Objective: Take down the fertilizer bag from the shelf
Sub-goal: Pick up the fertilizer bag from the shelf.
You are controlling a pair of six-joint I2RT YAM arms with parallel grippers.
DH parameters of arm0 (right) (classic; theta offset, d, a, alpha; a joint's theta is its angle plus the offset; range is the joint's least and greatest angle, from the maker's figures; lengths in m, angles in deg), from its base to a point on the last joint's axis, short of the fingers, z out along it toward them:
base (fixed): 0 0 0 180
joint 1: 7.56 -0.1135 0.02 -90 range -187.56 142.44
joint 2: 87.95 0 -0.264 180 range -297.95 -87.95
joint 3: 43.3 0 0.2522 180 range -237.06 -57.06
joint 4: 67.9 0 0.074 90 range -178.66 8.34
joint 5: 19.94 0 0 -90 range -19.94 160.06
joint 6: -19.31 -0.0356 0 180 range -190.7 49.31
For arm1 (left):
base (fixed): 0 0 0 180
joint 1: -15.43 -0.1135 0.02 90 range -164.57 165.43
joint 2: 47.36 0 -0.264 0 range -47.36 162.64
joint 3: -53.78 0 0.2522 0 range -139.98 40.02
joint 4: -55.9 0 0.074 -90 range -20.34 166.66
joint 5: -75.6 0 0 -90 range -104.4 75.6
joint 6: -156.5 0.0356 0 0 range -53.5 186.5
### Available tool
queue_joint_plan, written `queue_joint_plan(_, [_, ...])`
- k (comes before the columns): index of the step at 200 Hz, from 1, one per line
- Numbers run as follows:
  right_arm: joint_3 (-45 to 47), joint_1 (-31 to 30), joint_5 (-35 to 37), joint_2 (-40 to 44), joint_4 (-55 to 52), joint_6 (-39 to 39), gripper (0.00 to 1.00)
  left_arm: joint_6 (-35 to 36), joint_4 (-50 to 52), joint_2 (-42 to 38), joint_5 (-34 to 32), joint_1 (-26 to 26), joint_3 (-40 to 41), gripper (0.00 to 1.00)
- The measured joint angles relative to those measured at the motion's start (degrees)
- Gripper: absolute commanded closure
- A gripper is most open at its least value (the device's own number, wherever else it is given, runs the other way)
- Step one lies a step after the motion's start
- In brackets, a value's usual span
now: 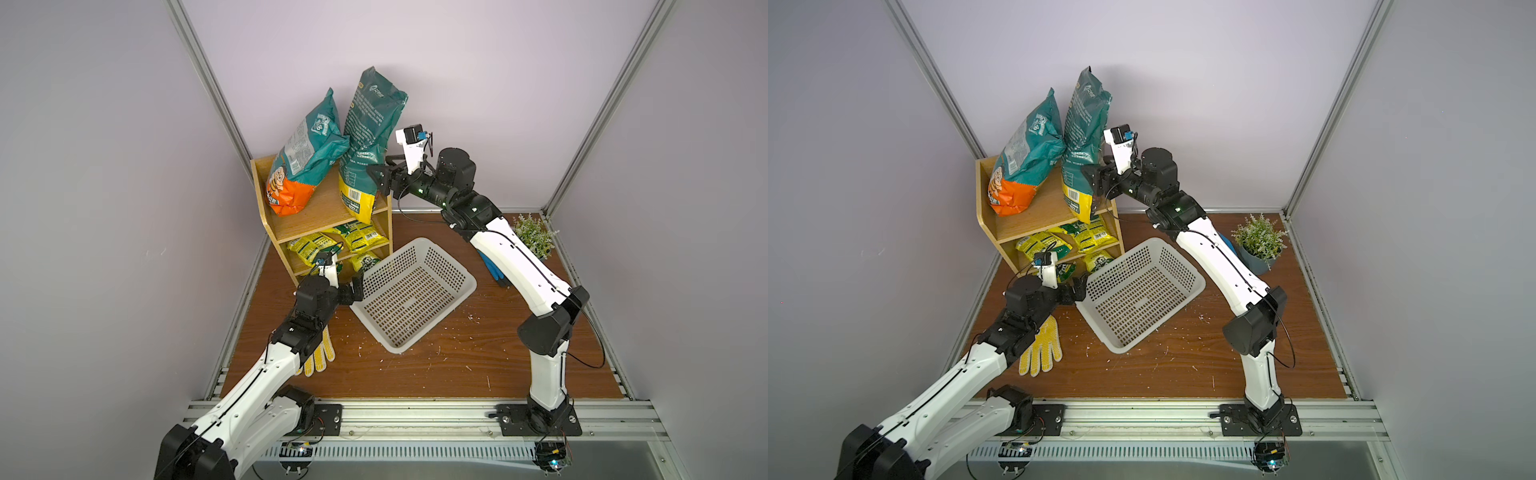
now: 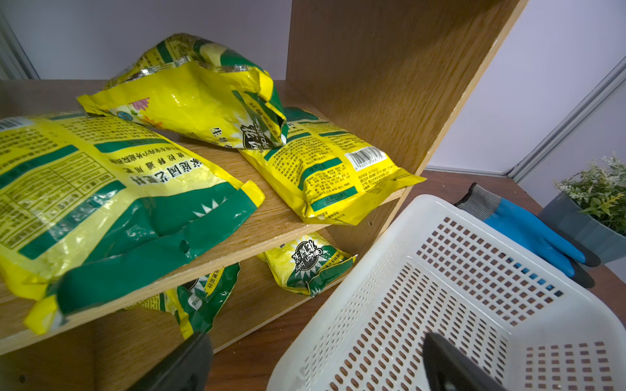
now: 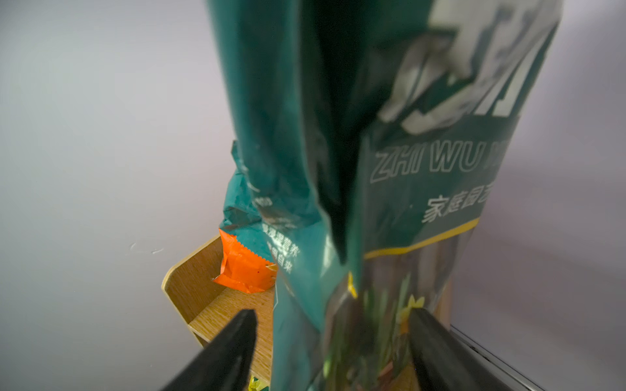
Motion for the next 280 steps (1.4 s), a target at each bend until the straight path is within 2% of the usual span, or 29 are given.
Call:
queue_joint_plan(37, [-12.37,-0.44,1.6,-6.88,-2.86,0.07,0.01,0.09,-0.04,0.22,0.0,0.0,0.0,0.0])
queue_joint_plan(58, [-20.74,-0.72,4.79,-10.97,-2.95,-0.09,0.01,0.07,0.0,0.63,0.04,0.0,0.0,0.0])
queue_joint_plan(75, [-23.41,-0.9,7.65,-12.44,-0.87,-0.09,0.04,0.07,-0.02,0.7,0.09,0.0,0.0,0.0])
queue_joint_plan(93, [-23.5,-0.9,10.12,-13.03,1.81,-0.15,0.25,0.11,0.07,0.68,0.09,0.0,0.0,0.0])
queue_joint_plan(118, [-23.5,-1.01,12.0,-14.25,5.07,-0.37,0.59,0.2,0.59,0.39,0.02,0.0,0.0,0.0])
queue_joint_plan(138, [-23.47,-1.01,12.44,-14.99,6.56,-0.55,1.0,0.2,1.07,-0.28,-0.02,0.0,0.11,0.0])
queue_joint_plan(215, [-22.1,-1.01,9.99,-13.11,4.87,2.71,1.0,0.07,1.38,-1.18,-0.9,0.0,2.03,0.0])
queue_joint_plan(280, [-9.29,-1.6,9.05,0.59,-0.96,9.18,1.0,0.04,-1.05,2.49,-0.83,0.0,4.07,0.0])
